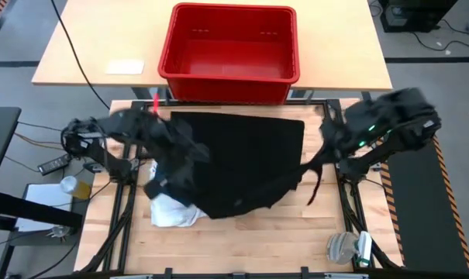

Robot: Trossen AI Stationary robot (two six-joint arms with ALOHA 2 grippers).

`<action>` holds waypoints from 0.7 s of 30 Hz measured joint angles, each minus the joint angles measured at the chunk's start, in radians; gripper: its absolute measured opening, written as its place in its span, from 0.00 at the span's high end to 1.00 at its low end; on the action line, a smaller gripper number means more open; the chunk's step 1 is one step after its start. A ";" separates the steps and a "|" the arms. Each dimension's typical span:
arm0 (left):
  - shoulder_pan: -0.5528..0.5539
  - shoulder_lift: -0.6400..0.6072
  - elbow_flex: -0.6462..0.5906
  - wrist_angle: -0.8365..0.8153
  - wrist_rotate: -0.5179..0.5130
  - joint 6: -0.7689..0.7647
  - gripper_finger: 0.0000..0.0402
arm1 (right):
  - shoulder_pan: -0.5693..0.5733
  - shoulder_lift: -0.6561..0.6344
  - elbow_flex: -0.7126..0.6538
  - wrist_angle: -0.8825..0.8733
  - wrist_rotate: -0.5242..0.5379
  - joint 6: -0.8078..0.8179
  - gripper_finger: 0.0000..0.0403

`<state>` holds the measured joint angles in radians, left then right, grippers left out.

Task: Fold laundry
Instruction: Fold the black shirt

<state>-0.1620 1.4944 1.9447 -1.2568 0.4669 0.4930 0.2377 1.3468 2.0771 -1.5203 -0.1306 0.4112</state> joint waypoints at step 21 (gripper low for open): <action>-0.469 -0.003 -0.492 0.438 -0.284 -0.213 0.98 | 0.347 0.131 -0.702 0.547 -0.073 0.332 0.94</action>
<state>-0.6311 1.4914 1.4529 -0.8190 0.1826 0.2798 0.5850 1.4774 1.3749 -0.9729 -0.2036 0.7433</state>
